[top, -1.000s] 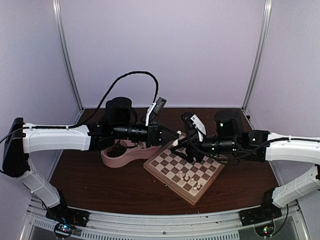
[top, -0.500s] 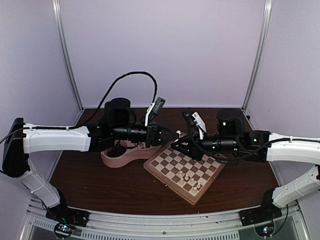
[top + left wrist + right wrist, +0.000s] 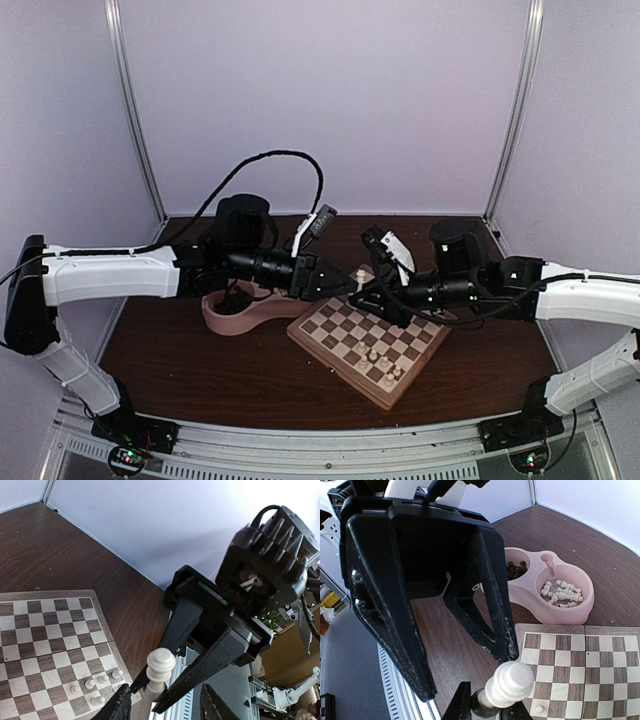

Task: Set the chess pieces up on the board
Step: Pass from the left arm to the right, then pass from the right arm to the left

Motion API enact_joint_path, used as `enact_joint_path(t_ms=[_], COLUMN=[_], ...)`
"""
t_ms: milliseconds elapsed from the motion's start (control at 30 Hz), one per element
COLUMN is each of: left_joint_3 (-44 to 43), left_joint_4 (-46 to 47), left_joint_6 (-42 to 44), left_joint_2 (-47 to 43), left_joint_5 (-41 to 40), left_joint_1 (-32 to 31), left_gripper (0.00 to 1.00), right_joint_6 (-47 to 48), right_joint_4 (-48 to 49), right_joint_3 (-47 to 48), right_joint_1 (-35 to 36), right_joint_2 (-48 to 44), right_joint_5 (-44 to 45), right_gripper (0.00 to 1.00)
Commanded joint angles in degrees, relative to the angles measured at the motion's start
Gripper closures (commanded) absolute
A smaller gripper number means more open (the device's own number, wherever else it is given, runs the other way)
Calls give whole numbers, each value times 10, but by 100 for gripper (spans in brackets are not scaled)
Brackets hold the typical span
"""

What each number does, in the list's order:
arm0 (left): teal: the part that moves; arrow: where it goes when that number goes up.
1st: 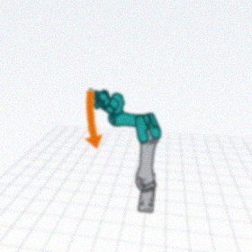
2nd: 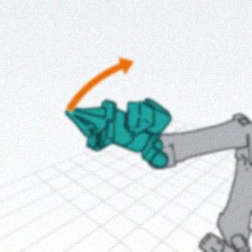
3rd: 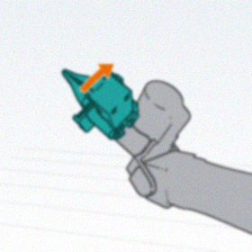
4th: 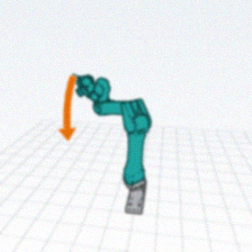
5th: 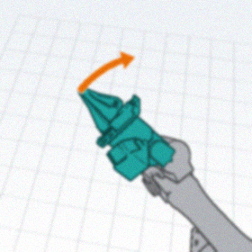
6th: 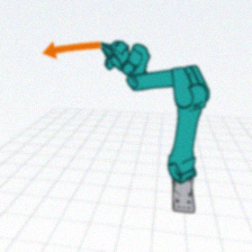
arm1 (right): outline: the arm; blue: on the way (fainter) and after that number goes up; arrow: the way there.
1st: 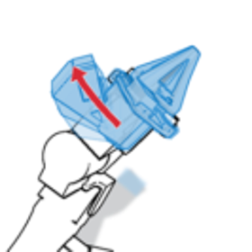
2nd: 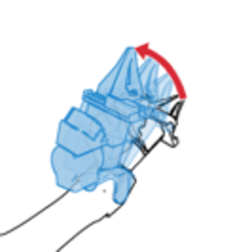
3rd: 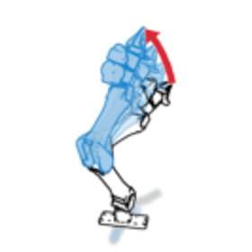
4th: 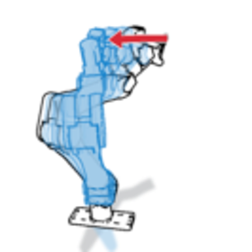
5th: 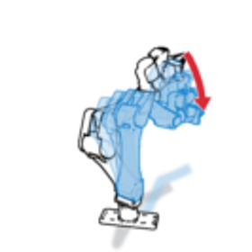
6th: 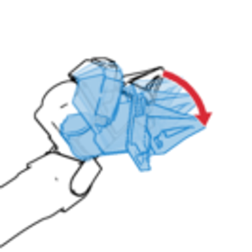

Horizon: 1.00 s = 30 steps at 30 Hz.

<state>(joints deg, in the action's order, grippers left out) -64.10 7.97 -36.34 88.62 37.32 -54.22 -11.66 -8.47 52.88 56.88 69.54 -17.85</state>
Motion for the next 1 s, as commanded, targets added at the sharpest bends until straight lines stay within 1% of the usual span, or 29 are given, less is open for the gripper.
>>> enact_joint_path(t_ms=[0, 133, 333, 533, 600, 733, 800, 900, 933, 967], left_joint_3=[-41, -44, -44, -46, -47, -46, -45, -45, -45, -44], left_joint_4=[-34, -35, -8, -2, -2, -1, 0, -5, -7, -9], left_joint_6=[6, 8, -7, -9, -9, -8, -8, -3, 0, 3], left_joint_2=[0, 5, 18, 23, 24, 25, 25, 25, 25, 23], left_joint_5=[21, 22, 36, 38, 38, 40, 43, 43, 42, 40], left_joint_1=[3, 3, 3, 3, 3, 3, 3, 4, 3, 3], left_gripper=[52, 57, 61, 65, 69, 75, 82, 88, 90, 91], right_joint_6=[26, 28, 27, 26, 25, 24, 24, 24, 24, 24], right_joint_4=[-25, -29, -24, -23, -23, -22, -24, -24, -25, -28], right_joint_3=[28, 34, 41, 48, 46, 43, 42, 41, 40, 39], right_joint_1=[1, 1, 2, 5, 6, 7, 7, 7, 7, 7], right_joint_2=[-3, 3, 17, 29, 30, 30, 29, 26, 25, 25], right_joint_5=[-12, -24, -42, -50, -50, -48, -44, -40, -38, -37], right_gripper=[100, 100, 100, 100, 100, 100, 100, 100, 98, 93])
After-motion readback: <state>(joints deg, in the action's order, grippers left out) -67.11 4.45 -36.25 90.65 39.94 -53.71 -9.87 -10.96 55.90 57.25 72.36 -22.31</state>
